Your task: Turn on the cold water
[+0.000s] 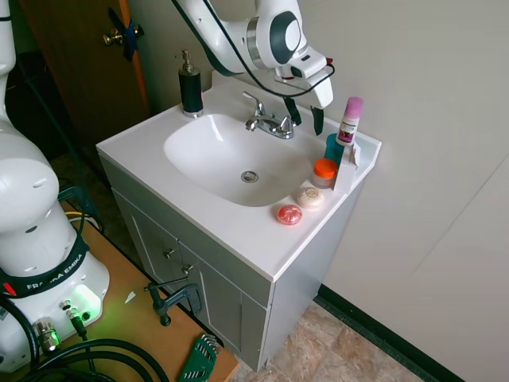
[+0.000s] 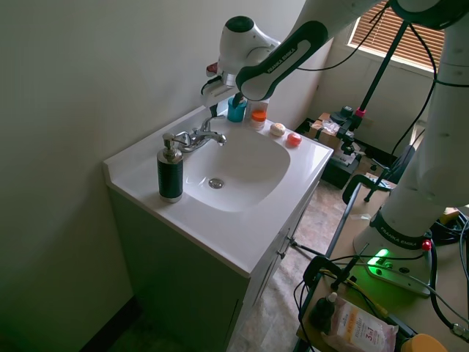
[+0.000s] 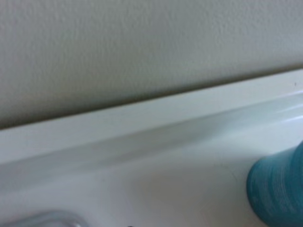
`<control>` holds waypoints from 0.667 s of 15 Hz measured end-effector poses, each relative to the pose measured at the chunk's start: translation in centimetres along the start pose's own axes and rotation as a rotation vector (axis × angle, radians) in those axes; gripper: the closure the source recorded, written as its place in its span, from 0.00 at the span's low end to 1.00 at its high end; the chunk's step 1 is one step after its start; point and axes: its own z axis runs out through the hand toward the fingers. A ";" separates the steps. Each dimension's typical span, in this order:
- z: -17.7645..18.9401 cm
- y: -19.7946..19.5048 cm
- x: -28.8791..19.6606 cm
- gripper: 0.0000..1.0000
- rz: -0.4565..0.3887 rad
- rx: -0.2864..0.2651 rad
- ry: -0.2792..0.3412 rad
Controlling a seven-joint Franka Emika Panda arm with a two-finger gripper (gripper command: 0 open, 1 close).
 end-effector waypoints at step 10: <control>-8.1 5.0 -4.9 0.00 -0.061 0.008 -0.222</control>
